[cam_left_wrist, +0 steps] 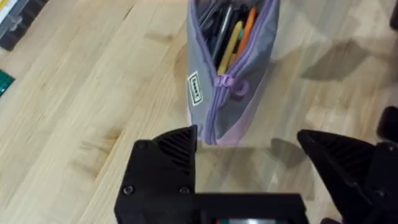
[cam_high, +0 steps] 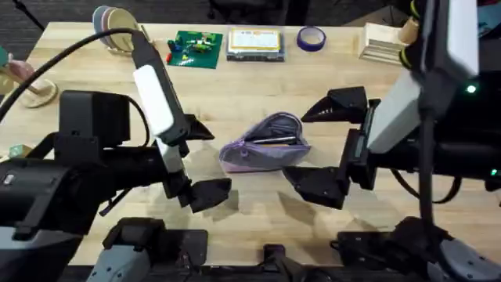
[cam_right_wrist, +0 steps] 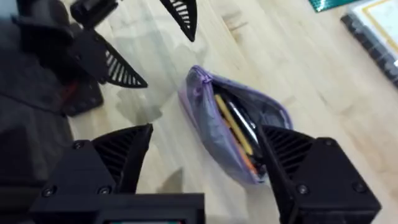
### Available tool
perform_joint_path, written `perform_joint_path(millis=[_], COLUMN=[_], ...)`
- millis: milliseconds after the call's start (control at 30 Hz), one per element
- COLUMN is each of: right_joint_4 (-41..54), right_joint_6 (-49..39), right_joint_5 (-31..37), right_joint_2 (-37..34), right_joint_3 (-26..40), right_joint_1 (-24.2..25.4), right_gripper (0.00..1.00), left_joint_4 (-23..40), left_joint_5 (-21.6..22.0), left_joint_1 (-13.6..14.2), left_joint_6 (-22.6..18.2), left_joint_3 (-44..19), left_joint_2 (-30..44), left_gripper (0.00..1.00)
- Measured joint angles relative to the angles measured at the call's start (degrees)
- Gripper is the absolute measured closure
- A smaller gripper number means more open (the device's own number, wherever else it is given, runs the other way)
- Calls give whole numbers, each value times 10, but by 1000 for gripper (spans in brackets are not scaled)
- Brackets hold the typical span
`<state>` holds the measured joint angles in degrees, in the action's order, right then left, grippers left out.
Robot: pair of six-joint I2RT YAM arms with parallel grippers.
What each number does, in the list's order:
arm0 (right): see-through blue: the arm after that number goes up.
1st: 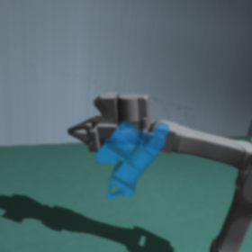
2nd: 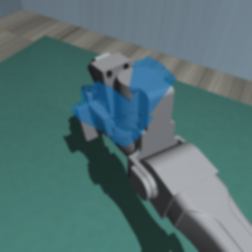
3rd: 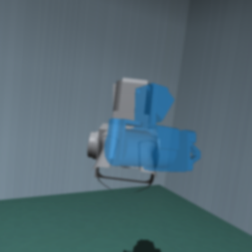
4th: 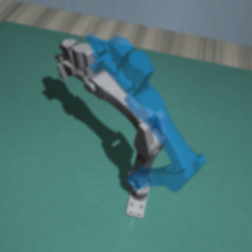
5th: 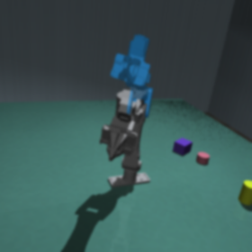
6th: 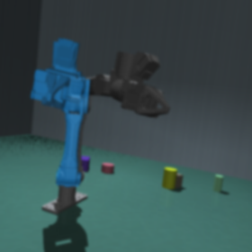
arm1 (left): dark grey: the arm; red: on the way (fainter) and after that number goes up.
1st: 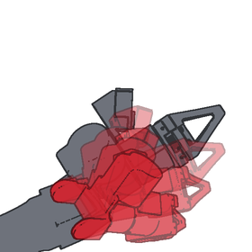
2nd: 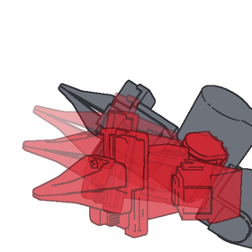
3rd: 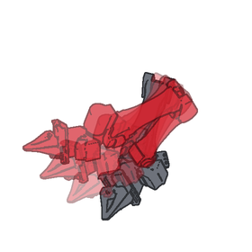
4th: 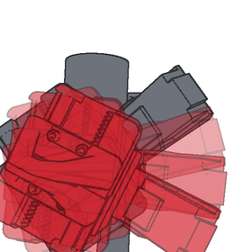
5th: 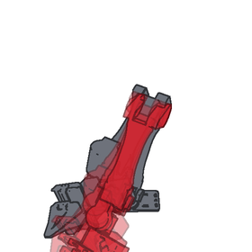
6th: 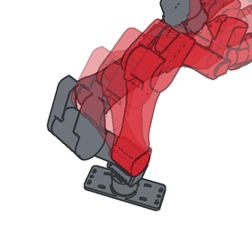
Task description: Unzip the bag, pick up the pens from the table one at a time and place them inside, then zip the bag closed.
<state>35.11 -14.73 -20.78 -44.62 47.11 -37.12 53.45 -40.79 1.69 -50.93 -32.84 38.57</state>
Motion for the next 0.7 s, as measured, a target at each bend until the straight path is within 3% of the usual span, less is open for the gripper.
perform_joint_path(millis=[267, 467, 700], right_joint_4=[0, 3, 5], right_joint_6=[106, 189, 224], right_joint_5=[-3, -7, 1], right_joint_2=[0, 0, 0], right_joint_3=[0, 0, 0], right_joint_1=[0, 0, -43], right_gripper=[4, 4, 3], left_joint_4=[0, -16, -63], left_joint_5=[26, 34, -10], left_joint_1=[0, -30, -71], left_joint_6=[-42, -104, -163], left_joint_3=[0, 0, 0], left_joint_2=[11, 116, 222], left_gripper=[7, 9, 8])
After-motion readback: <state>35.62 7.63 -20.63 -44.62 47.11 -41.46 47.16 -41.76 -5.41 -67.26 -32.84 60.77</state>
